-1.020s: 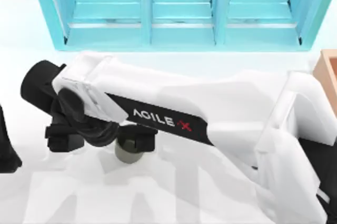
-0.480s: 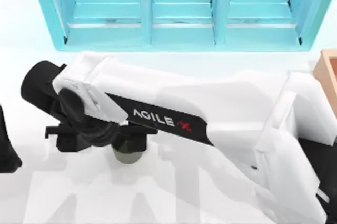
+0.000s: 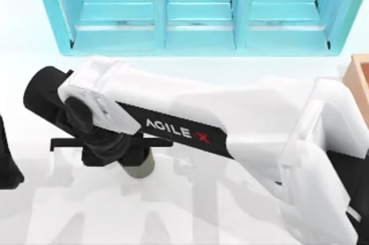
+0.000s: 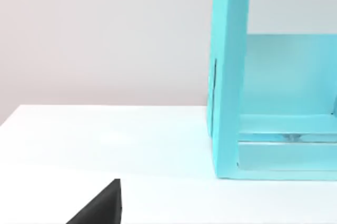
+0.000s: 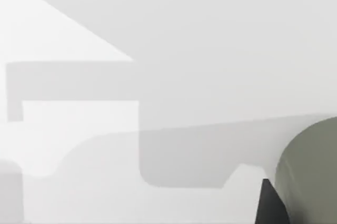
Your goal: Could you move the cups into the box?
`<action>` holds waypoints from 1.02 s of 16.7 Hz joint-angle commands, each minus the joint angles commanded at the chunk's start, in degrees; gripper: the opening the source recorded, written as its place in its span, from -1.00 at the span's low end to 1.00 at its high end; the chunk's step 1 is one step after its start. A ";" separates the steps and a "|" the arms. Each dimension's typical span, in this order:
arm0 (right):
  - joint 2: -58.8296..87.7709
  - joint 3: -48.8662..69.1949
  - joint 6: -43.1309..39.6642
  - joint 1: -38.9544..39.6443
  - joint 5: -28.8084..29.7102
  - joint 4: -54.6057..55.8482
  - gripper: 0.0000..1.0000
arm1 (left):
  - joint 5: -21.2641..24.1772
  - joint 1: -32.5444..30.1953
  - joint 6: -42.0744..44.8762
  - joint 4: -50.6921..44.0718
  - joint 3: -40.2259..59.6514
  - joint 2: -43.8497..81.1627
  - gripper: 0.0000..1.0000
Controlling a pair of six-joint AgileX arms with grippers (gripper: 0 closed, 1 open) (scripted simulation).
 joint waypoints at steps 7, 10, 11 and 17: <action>0.00 0.00 0.00 0.00 0.00 0.00 -1.00 | 0.00 0.00 0.00 0.00 0.00 0.00 1.00; -1.23 -1.20 -0.33 -0.12 -0.03 -0.14 -1.00 | 0.00 0.00 0.00 0.00 0.00 0.00 1.00; -2.59 -2.40 -0.69 -0.53 -0.14 -0.24 -1.00 | 0.00 0.00 0.00 0.00 0.00 0.00 1.00; -18.58 -15.14 -4.88 -4.50 -0.87 -1.64 -1.00 | 0.00 0.00 0.00 0.00 0.00 0.00 1.00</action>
